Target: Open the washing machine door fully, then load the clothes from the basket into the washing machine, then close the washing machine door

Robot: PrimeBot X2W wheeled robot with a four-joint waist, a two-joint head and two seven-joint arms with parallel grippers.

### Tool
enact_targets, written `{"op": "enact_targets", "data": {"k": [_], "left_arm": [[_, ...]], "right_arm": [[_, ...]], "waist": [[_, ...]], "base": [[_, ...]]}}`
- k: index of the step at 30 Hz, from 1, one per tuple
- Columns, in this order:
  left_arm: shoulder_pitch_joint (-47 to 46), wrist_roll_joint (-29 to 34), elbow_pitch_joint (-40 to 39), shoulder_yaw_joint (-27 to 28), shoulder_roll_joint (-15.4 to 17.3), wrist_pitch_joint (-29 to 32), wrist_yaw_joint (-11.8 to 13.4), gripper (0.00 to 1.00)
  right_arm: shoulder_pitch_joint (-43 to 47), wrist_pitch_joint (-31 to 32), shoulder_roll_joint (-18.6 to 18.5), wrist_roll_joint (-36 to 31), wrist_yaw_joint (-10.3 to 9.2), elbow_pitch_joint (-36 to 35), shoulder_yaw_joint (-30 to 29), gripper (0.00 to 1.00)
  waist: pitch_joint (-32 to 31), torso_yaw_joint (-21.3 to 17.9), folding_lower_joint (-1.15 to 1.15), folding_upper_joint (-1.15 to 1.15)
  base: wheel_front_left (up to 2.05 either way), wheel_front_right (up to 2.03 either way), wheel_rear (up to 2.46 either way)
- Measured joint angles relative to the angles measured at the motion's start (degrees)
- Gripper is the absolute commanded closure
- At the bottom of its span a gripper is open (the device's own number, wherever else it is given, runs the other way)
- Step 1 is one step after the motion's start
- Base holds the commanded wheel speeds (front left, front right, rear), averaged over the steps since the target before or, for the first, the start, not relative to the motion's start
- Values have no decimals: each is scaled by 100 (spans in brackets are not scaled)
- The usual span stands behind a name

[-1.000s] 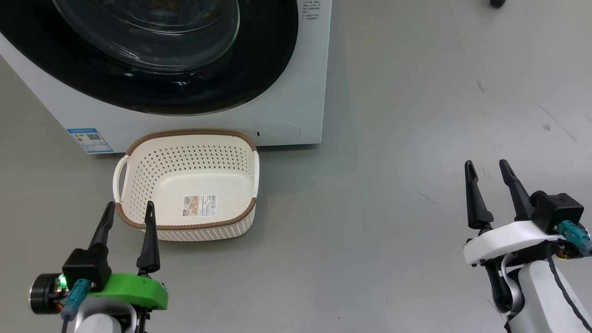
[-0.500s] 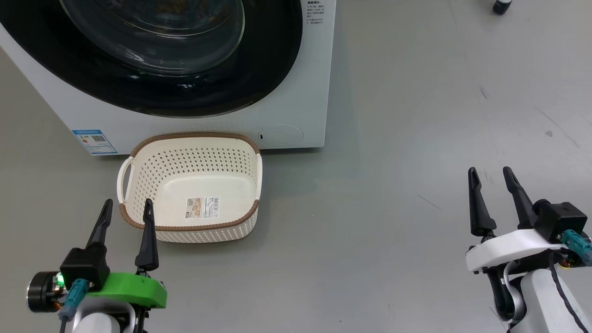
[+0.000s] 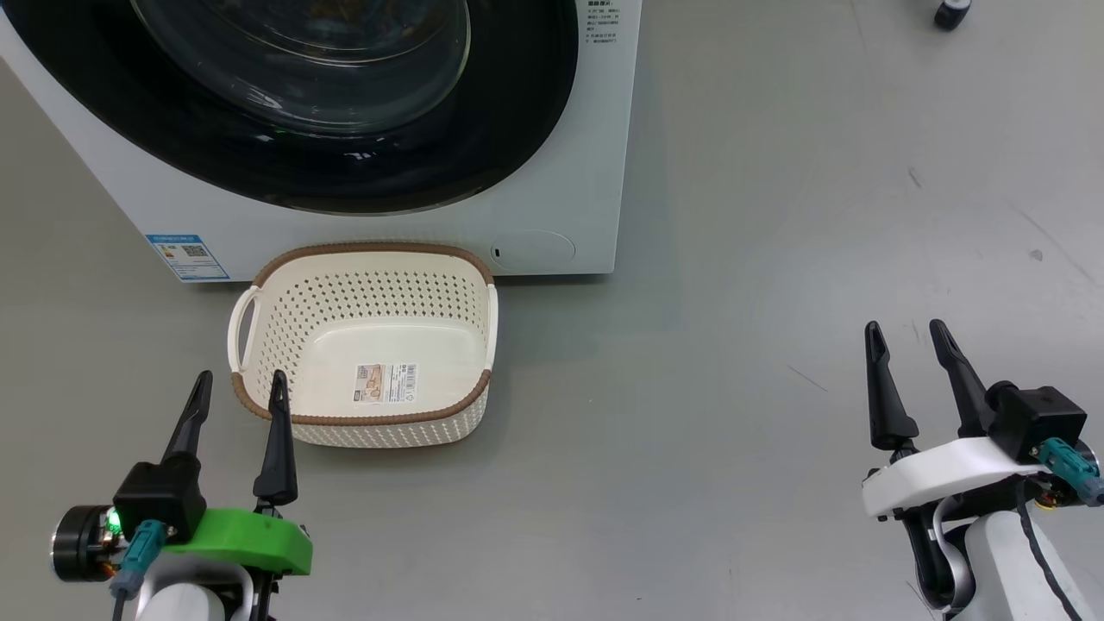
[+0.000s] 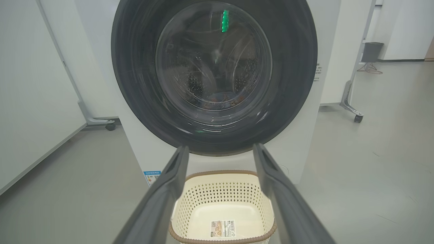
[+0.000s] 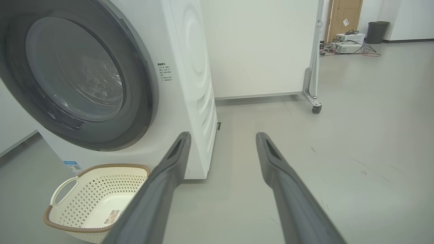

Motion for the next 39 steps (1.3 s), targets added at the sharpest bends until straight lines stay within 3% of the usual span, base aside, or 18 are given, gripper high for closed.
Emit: {"op": "enact_targets", "data": {"k": [26,27,39], "left_arm": [[2,0,7,-2,-2,0,-54,0],[3,0,10,-16,-2,0,-58,100],[15,-360,417,-56,-122,137,-57,100]], "right_arm": [[41,0,52,-169,54,-8,-125,0],[58,0,54,-170,54,-7,-126,100],[258,87,180,187,51,332,-141,100]], "waist": [[-31,61,0,0],[-34,63,0,0],[-42,39,0,0]], "base": [[0,0,0],[0,0,0],[0,0,0]]}}
